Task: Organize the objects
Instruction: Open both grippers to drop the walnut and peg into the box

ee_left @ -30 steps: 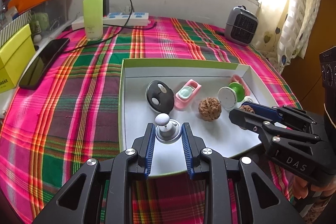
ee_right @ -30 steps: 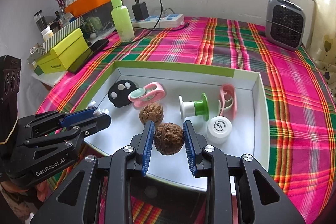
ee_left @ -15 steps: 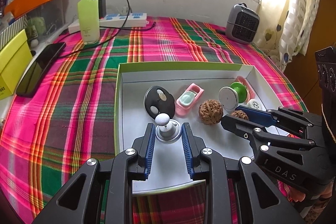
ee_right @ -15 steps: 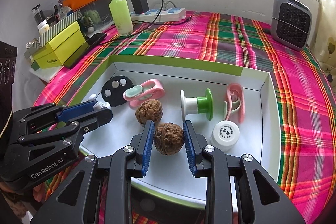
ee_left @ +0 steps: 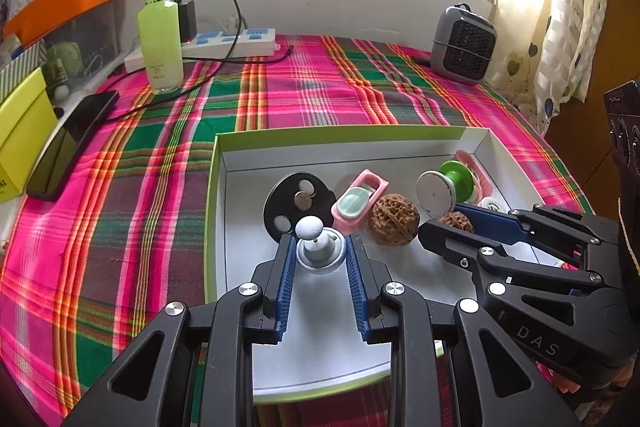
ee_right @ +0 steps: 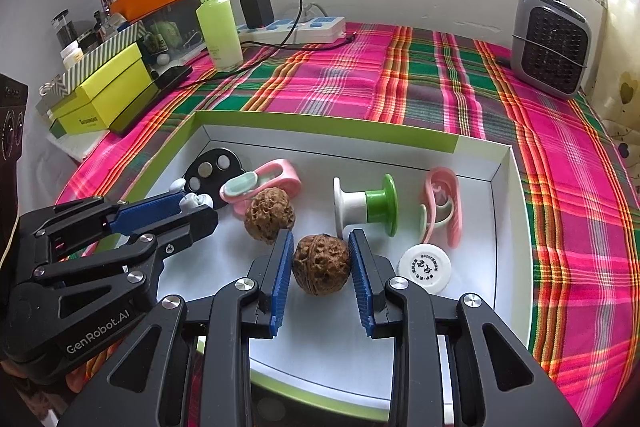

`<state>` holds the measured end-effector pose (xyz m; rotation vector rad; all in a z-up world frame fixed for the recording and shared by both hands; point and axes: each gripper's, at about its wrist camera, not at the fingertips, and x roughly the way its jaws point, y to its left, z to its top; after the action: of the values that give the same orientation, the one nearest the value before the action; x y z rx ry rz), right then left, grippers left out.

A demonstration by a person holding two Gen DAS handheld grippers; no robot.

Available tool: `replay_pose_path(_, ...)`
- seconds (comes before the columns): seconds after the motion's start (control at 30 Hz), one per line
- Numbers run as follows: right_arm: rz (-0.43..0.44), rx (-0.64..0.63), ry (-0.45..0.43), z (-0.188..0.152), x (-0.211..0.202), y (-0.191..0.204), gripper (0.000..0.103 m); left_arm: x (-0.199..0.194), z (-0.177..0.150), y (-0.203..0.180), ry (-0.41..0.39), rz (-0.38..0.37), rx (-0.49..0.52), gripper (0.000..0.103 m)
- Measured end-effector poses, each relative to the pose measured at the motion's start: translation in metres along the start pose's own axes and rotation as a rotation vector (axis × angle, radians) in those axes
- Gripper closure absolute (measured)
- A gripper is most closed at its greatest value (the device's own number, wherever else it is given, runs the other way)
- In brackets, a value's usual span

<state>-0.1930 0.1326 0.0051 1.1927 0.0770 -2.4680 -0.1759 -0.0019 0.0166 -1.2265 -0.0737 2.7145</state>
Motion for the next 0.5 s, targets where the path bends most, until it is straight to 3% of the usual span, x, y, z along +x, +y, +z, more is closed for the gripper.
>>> replay_pose_path(0.5,-0.015,0.017,-0.006,0.0019,0.0051,-0.0046,0.073,0.0073,0.0055,-0.0034,-0.005,0.025,0.015,0.079)
